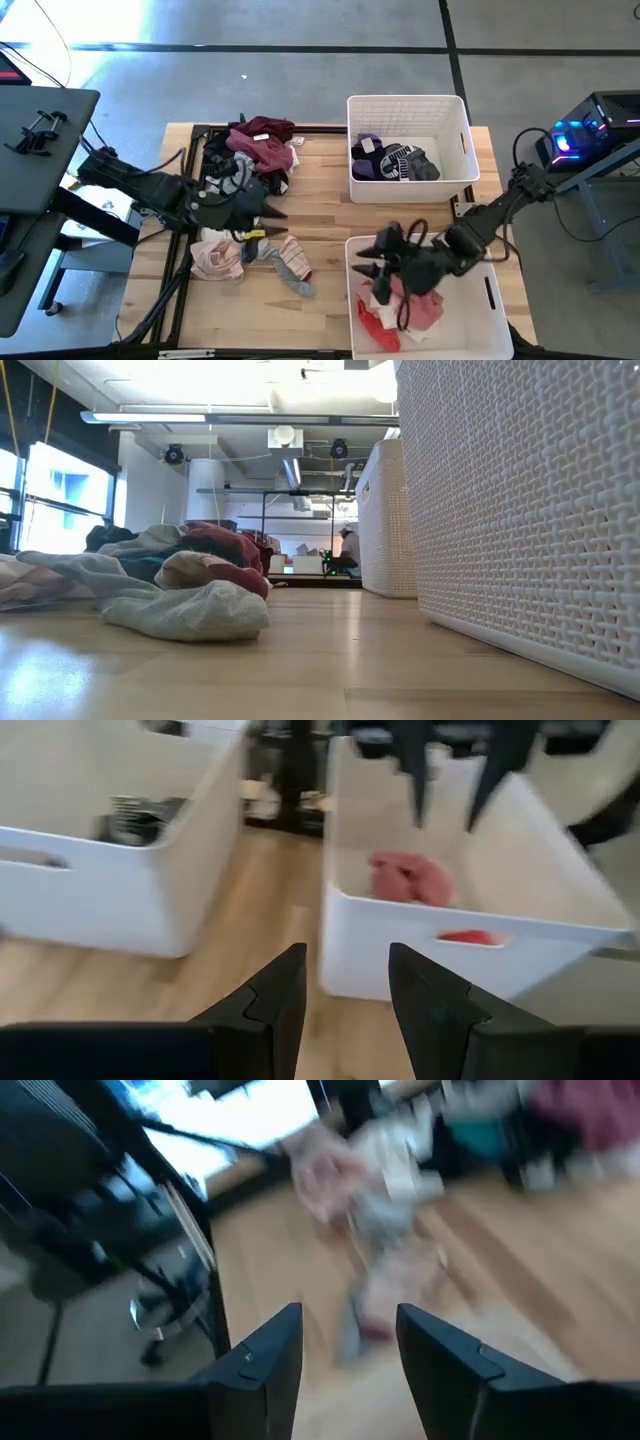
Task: Sort clothes
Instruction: Put the white striped sock into the bottom bin
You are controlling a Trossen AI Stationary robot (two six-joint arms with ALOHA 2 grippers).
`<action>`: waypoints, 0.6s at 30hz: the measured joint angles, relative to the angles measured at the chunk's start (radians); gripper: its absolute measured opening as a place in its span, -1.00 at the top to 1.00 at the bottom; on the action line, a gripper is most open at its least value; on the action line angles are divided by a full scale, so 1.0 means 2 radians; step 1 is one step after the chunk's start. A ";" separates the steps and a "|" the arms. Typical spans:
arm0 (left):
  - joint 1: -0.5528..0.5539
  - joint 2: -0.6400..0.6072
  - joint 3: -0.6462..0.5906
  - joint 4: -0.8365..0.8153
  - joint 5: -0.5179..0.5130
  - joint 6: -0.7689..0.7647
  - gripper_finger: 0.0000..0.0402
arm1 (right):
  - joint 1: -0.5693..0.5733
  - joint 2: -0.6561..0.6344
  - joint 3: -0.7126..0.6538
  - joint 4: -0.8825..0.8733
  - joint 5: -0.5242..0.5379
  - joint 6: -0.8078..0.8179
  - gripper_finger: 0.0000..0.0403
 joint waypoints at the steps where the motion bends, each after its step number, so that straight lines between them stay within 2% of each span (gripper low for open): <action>1: 0.003 -0.004 -0.019 0.025 0.013 0.003 0.34 | -0.010 0.000 0.000 0.029 0.000 -0.026 0.26; 8: 0.026 -0.034 -0.153 0.215 0.105 -0.008 0.34 | -0.076 0.004 0.000 0.214 0.000 -0.148 0.26; 13: 0.032 -0.033 -0.213 0.348 0.120 0.023 0.34 | -0.108 0.015 0.000 0.296 0.018 -0.210 0.26; 18: 0.037 -0.032 -0.239 0.367 0.120 0.022 0.34 | -0.122 0.034 0.000 0.320 0.032 -0.197 0.26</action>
